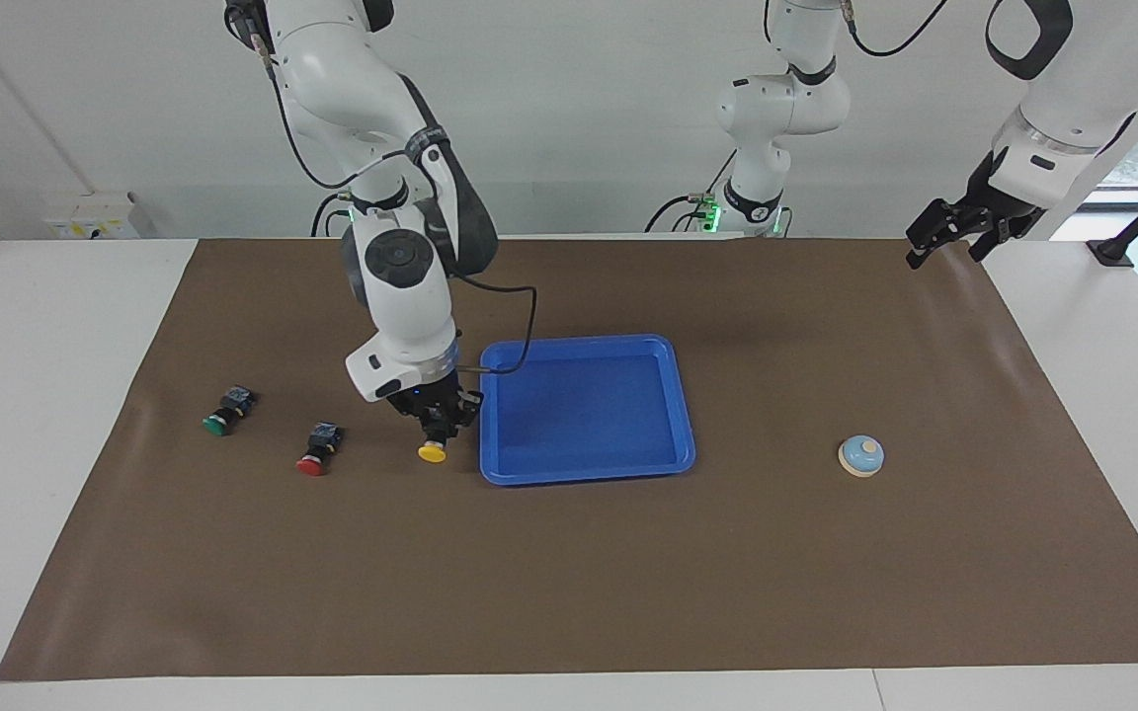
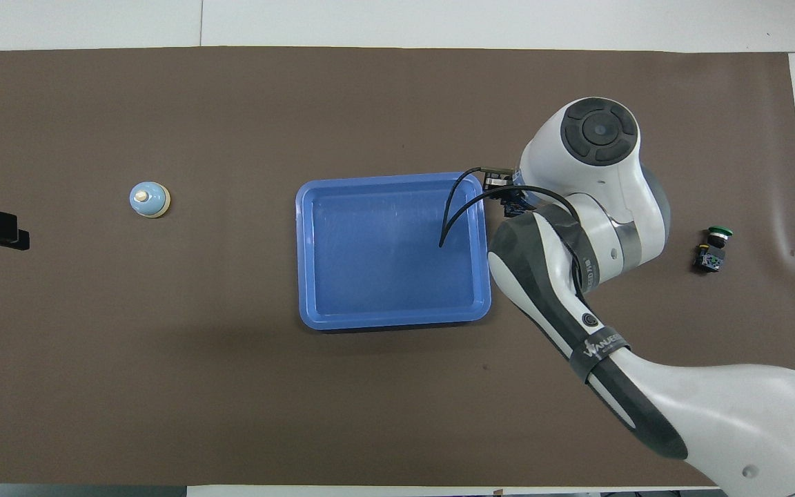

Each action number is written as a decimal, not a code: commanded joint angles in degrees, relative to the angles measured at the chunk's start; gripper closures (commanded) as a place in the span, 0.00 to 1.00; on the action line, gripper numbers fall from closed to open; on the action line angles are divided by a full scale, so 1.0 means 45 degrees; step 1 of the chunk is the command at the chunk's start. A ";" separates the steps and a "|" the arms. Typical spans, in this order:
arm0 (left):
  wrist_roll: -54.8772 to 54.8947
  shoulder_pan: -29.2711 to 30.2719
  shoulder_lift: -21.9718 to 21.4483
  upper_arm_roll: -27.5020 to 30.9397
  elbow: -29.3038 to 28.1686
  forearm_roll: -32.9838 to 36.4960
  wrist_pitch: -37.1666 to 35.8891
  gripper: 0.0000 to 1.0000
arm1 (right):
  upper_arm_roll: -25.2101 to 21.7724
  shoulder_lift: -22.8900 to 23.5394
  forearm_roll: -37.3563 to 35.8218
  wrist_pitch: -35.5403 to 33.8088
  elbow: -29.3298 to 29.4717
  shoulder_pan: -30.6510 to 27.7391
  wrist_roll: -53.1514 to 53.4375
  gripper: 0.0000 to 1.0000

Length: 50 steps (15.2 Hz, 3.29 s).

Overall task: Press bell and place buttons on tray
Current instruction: 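Carry the yellow button into the blue tray and release it, then move the right gripper back to the red-capped button and grasp it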

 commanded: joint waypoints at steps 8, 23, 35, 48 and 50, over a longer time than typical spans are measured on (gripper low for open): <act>-0.0074 -0.0054 -0.0172 0.0033 -0.0024 -0.0041 -0.0118 0.00 | 0.0056 0.0184 0.0041 0.2970 -0.1992 0.1605 0.1183 1.00; -0.0074 -0.0035 -0.0172 0.0033 -0.0024 -0.0041 -0.0118 0.00 | 0.0056 -0.0010 0.0021 0.3035 -0.2544 0.1919 0.1688 0.00; -0.0074 -0.0035 -0.0172 0.0033 -0.0024 -0.0041 -0.0118 0.00 | -0.0022 -0.1808 0.0178 -0.0877 -0.0880 -0.2041 -0.0728 0.00; -0.0074 -0.0035 -0.0172 0.0033 -0.0024 -0.0041 -0.0118 0.00 | -0.0022 -0.0539 0.0158 0.4180 -0.3828 -0.4565 -0.3895 0.00; -0.0074 -0.0054 -0.0172 0.0033 -0.0025 -0.0041 -0.0118 0.00 | -0.0022 -0.0519 0.0158 0.4862 -0.4393 -0.4585 -0.4284 0.00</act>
